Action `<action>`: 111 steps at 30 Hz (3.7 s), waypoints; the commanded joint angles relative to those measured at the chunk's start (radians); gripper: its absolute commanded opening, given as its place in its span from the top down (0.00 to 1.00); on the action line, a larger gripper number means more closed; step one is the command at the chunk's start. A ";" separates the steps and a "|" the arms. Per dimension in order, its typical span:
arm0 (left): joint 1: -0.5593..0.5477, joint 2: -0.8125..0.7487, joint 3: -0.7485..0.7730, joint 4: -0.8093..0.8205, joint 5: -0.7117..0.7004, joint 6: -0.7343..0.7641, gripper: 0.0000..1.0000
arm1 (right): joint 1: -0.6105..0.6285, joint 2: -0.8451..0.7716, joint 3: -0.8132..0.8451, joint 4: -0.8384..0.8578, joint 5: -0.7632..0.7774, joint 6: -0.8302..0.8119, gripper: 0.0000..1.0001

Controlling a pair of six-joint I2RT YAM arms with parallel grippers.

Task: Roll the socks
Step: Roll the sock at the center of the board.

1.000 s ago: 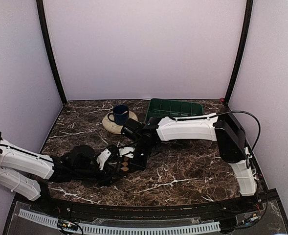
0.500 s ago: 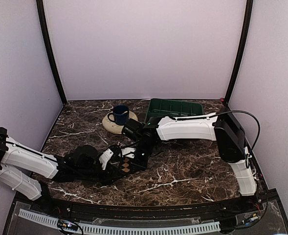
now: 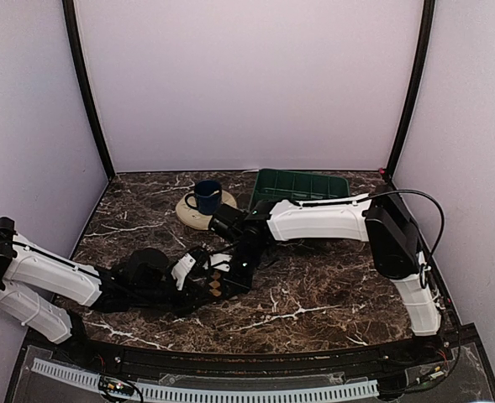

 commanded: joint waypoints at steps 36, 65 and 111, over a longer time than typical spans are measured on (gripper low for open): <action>-0.006 -0.120 -0.014 -0.218 -0.039 -0.218 1.00 | -0.029 -0.228 -0.396 0.442 -0.003 0.190 0.61; 0.166 -0.134 0.077 -0.453 0.128 -0.578 1.00 | 0.100 -0.342 -0.617 0.775 0.218 0.089 0.61; 0.344 0.041 0.100 -0.402 0.534 -0.573 1.00 | 0.123 -0.177 -0.475 0.830 0.108 0.006 0.69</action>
